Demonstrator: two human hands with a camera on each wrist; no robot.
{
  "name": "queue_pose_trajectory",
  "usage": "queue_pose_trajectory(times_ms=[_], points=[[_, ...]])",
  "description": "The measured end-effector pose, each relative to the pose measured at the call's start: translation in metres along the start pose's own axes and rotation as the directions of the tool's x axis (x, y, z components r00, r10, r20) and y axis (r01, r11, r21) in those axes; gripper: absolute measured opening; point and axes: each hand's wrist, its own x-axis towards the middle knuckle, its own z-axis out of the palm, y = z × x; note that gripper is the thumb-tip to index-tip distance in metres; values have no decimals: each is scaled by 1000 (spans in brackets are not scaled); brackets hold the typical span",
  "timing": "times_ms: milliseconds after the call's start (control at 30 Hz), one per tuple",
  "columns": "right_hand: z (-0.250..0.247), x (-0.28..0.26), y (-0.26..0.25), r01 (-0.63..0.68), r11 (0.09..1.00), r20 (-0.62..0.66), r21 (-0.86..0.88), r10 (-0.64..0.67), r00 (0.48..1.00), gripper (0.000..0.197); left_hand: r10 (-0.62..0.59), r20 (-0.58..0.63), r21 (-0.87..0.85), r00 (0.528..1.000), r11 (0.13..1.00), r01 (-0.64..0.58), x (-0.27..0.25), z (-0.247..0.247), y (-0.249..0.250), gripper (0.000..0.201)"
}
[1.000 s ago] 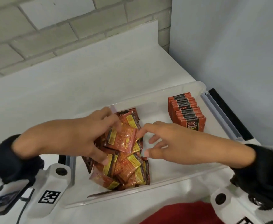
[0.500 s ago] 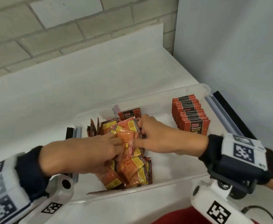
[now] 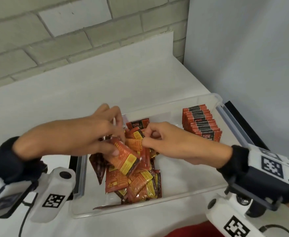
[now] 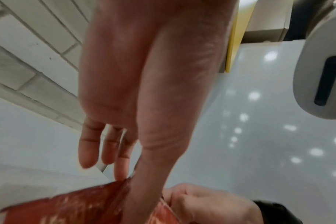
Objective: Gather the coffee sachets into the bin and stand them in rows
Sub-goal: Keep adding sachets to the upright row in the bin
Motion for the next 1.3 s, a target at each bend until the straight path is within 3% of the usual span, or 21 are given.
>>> queue_pose_trajectory(times_ms=[100, 233, 300, 433, 533, 667, 767, 900, 1033, 1200, 1300], points=[[-8, -5, 2, 25, 987, 20, 157, -29, 999, 10, -17, -8, -70, 1000, 997, 16, 2, -13, 4, 29], [-20, -13, 6, 79, 925, -11, 372, -81, 997, 4, -28, 28, -350, 999, 936, 37, 15, -19, 13, 30], [-26, -16, 10, 94, 892, -68, 441, -72, 995, 15, -14, -2, -392, 1000, 920, 12, 23, -21, 18, 32], [-38, -26, 19, 128, 788, -112, 603, -75, 991, 55, -19, -53, -549, 998, 836, -13, 41, -24, 31, 31], [-44, -32, 26, 214, 809, -241, 548, -93, 966, 57, -59, -117, -664, 991, 747, -34, 59, -24, 47, 36], [-53, -34, 35, 315, 796, -405, 517, -97, 909, 58, -169, -172, -837, 971, 545, -53, 83, -27, 64, 60], [-63, -37, 35, 372, 746, -451, 552, -108, 886, 58, -245, -143, -941, 959, 333, -55, 98, -29, 74, 70], [-66, -38, 36, 407, 768, -487, 495, -143, 862, 37, -109, -16, -990, 994, 143, 0, 112, -19, 87, 48], [-67, -37, 36, 420, 794, -495, 440, -177, 851, 28, -4, -26, -999, 1000, -32, -27, 120, -5, 89, 50], [-67, -35, 41, 404, 890, -530, 212, -242, 813, 53, 57, -123, -987, 991, -111, -116, 121, -1, 85, 36], [-68, -34, 43, 421, 876, -587, 234, -218, 780, 60, 81, -153, -984, 985, -101, -145, 123, 1, 79, 38]])
